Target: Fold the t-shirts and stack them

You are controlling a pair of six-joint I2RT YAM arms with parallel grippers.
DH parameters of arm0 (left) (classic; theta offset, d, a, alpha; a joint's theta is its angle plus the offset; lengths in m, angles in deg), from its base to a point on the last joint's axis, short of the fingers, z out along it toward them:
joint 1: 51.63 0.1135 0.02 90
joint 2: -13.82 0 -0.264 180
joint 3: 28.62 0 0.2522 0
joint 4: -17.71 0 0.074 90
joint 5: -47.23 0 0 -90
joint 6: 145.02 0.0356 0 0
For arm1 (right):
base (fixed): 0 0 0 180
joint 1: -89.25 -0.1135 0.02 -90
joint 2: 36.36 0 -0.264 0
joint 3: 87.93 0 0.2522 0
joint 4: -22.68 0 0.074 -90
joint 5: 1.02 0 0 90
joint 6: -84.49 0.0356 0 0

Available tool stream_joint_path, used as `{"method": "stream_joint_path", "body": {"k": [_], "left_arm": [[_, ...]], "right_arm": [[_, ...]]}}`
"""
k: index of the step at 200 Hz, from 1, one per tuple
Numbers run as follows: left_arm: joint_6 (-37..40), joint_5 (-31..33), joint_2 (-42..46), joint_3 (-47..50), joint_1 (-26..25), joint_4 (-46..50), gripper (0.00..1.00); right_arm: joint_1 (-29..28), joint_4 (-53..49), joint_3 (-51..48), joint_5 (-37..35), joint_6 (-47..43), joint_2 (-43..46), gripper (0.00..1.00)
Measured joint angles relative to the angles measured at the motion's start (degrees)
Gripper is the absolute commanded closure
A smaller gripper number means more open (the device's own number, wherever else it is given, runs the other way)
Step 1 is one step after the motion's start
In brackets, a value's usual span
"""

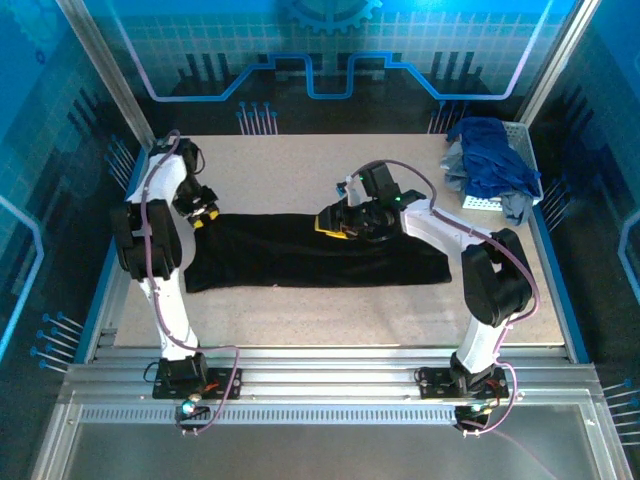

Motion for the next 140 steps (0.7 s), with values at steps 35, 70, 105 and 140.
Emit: {"method": "stream_joint_path", "body": {"k": [35,70,105,140], "left_arm": [[-1.14,5.03,7.8,7.54,-2.75,-1.31,0.56],[-7.72,1.18,17.73,14.88,-7.98,-6.49,0.73],[-13.16,-2.4,12.07,16.06,-7.43,-10.58,0.96],[-13.55,-4.9,1.7,14.12,-5.4,-13.25,1.0]], "right_arm": [[0.66,-1.7,0.0,-2.75,-0.13,0.0,0.54],[3.45,-5.42,0.09,-7.34,0.0,-0.11,0.59],[7.65,-9.64,1.6,-10.8,0.09,-2.86,0.62],[11.56,-13.77,1.86,-13.29,-0.02,-4.31,0.63]]}}
